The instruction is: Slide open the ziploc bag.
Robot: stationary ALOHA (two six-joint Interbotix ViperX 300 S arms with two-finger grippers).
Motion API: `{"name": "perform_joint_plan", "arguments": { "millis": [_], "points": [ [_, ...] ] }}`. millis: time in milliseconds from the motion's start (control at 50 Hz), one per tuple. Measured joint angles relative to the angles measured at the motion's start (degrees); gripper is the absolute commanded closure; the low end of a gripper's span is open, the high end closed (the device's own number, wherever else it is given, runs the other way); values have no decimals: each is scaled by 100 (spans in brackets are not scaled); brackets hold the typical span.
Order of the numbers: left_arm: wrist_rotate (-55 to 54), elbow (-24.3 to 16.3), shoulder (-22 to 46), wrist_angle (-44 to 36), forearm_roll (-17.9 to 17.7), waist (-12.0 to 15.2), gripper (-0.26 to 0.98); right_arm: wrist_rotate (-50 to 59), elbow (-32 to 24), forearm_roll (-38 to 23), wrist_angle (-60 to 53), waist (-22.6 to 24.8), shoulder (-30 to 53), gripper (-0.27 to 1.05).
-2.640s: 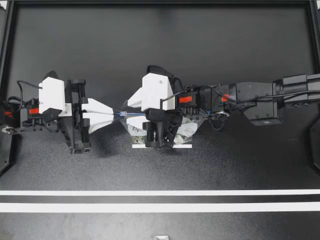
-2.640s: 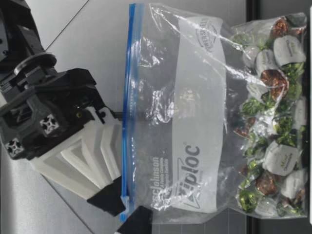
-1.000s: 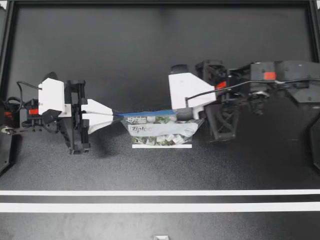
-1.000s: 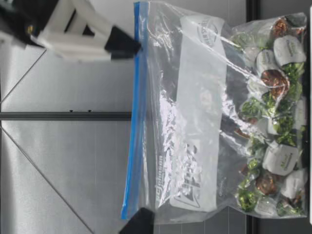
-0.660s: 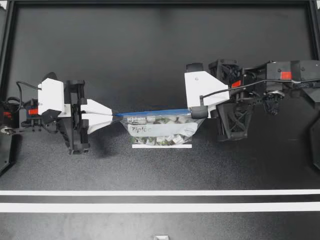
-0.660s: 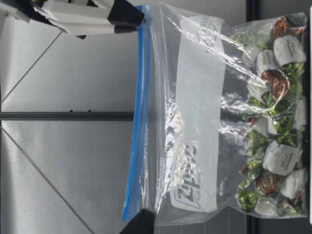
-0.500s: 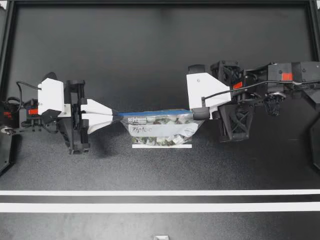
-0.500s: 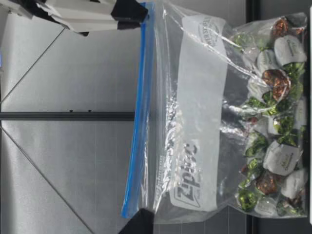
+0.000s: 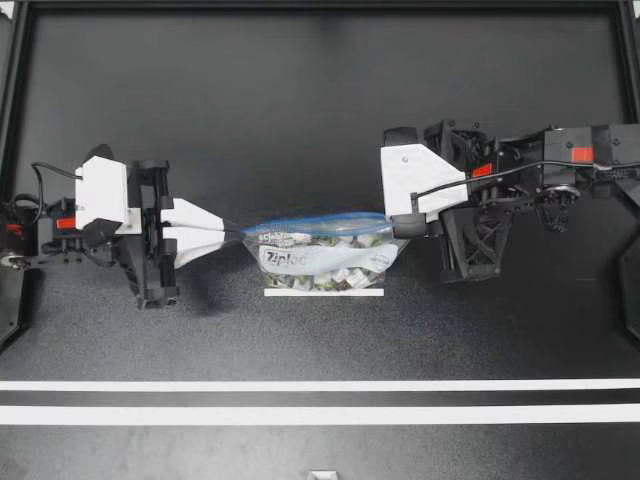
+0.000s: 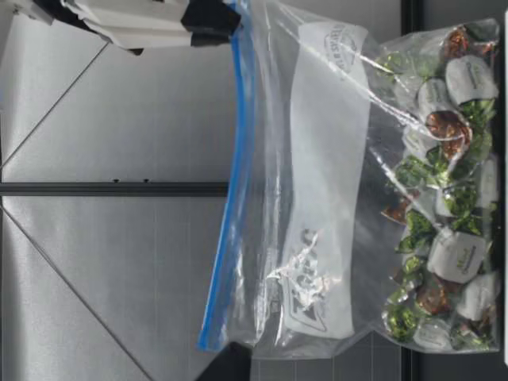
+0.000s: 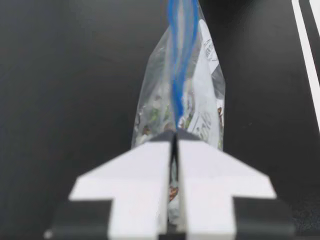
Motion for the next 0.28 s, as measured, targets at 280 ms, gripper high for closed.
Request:
{"name": "perform_joint_plan", "arguments": {
  "millis": [280],
  "points": [
    [26,18,-202,0,26,9,71,0,132,26,-220,-18,0,52]
  ]
}}
